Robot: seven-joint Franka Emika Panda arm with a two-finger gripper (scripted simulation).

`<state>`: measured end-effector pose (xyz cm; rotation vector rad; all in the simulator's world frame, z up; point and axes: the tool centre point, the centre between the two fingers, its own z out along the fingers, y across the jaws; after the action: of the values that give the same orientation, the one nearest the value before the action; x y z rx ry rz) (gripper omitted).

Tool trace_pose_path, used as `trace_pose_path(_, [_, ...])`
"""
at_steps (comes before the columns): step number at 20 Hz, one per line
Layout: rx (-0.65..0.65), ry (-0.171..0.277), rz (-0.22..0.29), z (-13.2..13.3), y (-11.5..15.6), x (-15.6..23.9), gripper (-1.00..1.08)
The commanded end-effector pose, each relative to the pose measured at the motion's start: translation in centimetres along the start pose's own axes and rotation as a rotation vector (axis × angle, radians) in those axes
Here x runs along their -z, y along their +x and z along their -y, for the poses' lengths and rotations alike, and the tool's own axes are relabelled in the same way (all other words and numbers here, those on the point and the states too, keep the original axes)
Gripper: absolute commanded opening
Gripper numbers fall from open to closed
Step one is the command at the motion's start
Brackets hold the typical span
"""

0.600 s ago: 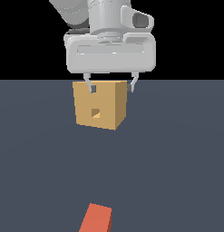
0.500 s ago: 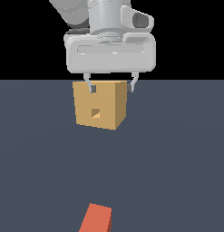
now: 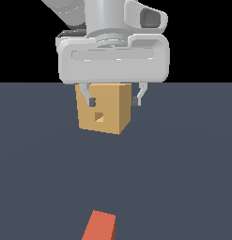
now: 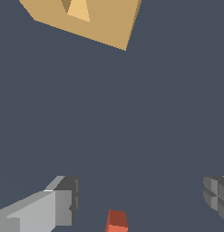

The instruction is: Insert the peg into the horizontal hole in a box.

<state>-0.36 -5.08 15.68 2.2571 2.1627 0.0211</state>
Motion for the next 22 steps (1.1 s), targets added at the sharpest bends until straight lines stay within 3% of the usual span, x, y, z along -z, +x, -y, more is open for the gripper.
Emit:
trace_pose_path(1, [-0.02, 0.003, 0.001, 0.2, -2.9, -0.9, 1.0])
trace_pose_path(13, [-0.131, 0.015, 0.002, 2.2, -20.2, -6.7, 1.0])
trace_pose_path(17, [-0.157, 0.018, 0.002, 2.8, -24.3, -8.0, 1.0])
trace_pose_path(22, [-0.176, 0.02, 0.001, 3.3, -27.1, -9.0, 1.0])
